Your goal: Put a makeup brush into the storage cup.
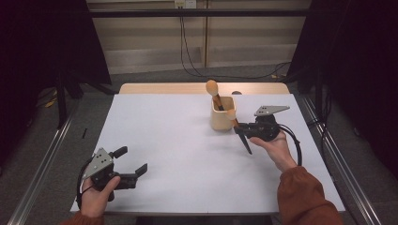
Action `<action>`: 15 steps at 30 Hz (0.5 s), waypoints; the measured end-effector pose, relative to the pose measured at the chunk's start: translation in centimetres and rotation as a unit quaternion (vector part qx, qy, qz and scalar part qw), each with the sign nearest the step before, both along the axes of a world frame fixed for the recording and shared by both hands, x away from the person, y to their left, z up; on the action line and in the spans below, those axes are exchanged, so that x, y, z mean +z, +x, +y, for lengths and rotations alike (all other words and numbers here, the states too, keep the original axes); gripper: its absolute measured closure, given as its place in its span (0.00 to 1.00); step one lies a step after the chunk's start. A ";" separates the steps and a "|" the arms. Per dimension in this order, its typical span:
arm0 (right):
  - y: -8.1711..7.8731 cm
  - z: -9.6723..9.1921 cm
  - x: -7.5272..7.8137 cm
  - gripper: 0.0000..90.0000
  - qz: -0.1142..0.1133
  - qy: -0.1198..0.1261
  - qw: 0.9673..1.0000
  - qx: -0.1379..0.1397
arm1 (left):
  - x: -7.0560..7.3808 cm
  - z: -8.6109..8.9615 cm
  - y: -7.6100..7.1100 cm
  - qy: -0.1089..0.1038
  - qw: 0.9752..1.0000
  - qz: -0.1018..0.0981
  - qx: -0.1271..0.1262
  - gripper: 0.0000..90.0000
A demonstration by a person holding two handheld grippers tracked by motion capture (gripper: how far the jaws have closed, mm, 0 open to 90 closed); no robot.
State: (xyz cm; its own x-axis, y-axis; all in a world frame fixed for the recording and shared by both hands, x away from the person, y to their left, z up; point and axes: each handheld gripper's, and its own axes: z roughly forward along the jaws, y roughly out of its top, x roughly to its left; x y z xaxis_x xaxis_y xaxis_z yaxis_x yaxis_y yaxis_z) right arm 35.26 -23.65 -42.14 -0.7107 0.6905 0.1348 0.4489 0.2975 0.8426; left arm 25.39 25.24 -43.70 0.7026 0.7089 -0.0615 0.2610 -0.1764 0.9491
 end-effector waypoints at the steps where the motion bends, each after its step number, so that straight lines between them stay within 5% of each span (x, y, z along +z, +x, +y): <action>1: 0.0 0.0 0.0 0.83 -0.002 0.004 1.000 0.000 | 0.0 0.0 0.0 0.000 1.000 0.000 -0.002 0.03; 15: -0.6 -0.8 -0.1 0.83 -0.039 0.066 0.997 -0.028 | 0.0 0.0 0.0 -0.001 1.000 0.000 -0.004 0.03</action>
